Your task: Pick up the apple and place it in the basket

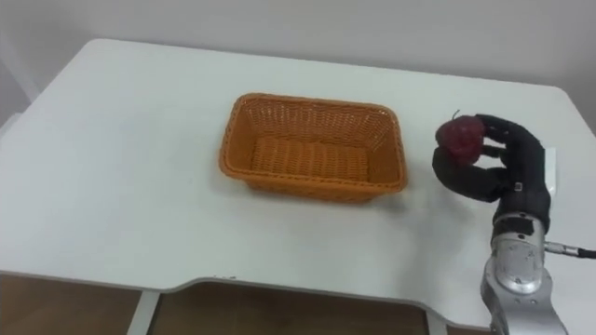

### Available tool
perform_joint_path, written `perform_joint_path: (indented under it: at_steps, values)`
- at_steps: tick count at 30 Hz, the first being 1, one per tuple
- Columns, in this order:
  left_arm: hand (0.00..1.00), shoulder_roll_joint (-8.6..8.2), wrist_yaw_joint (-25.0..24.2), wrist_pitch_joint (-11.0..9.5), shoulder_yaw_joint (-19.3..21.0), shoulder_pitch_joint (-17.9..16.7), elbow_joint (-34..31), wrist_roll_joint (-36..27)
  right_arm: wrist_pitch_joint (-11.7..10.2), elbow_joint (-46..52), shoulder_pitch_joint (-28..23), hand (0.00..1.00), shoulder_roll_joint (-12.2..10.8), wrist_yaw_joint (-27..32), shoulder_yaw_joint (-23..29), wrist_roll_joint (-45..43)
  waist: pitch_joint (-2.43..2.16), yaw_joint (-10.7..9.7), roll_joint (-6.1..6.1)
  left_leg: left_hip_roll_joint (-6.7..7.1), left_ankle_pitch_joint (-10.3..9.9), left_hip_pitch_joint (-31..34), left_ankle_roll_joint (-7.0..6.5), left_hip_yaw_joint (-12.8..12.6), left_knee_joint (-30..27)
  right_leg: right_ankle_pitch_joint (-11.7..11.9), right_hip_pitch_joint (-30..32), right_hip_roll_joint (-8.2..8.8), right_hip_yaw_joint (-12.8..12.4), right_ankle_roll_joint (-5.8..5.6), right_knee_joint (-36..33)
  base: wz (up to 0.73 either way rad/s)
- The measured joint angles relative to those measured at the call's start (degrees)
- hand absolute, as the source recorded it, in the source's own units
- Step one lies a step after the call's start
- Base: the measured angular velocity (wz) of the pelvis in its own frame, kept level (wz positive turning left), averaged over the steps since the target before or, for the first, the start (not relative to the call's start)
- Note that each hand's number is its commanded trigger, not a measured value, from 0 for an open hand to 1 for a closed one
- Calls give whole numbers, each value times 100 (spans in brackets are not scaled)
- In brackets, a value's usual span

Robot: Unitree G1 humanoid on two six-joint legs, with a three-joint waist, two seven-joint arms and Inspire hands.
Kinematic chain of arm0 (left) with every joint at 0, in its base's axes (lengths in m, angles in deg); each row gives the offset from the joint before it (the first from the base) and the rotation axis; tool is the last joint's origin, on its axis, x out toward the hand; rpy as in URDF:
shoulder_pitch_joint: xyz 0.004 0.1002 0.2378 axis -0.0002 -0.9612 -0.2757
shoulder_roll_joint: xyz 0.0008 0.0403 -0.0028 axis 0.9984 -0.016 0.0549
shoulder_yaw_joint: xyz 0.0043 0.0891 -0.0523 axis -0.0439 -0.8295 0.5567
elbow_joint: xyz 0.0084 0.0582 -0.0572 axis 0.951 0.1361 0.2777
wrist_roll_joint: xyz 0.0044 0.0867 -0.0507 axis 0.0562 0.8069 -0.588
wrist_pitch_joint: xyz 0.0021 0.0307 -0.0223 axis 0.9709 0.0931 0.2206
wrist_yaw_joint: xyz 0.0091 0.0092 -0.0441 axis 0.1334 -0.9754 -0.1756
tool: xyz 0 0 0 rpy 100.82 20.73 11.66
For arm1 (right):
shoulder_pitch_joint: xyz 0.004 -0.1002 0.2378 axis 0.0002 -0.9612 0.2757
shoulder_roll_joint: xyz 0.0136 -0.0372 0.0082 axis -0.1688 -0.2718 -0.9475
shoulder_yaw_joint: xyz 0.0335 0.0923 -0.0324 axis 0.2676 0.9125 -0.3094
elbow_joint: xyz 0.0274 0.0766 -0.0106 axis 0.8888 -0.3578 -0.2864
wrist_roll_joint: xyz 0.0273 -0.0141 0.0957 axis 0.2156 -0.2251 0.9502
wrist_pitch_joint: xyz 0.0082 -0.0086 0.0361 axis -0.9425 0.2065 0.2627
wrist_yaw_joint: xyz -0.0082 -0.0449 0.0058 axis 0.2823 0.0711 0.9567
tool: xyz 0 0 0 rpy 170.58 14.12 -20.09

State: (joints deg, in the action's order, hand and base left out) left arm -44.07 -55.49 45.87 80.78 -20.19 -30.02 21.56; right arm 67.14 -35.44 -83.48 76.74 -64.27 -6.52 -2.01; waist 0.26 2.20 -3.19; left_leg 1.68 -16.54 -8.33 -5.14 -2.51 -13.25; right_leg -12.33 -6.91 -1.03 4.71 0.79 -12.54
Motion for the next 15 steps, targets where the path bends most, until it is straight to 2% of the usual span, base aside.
perform_joint_path:
  at_steps: [6, 11, 12, 15]
  values:
    - [0, -3, 9, 6, -2, -8, -2, 5, -1, 762, -2, 100, -1, -22, -64, -234, 5, 3, 11, 6, 0, 11, 0, -6, -1, 0, 10, 2, -1, -1, 1, 0]
    - [0, -8, 7, 15, -8, -10, 2, 1, -1, 1225, 1, 100, -1, -87, -99, -580, -9, 52, 58, 1, 0, 30, 1, -9, -8, 0, 32, 17, 20, 0, 0, 0]
    - [0, -8, 8, 10, -8, 0, 3, 1, -1, 1285, 1, 100, -1, -102, -128, -588, -27, 67, 49, 2, 1, 62, 1, -14, -22, 0, 56, 17, 21, 0, 0, 0]
    - [0, -7, 17, -14, -62, 56, 51, 4, -4, 1304, 0, 100, 0, -295, -265, -589, -27, 117, 53, 3, 2, 86, 3, -22, -24, 0, 85, 7, -2, 0, -12, 0]
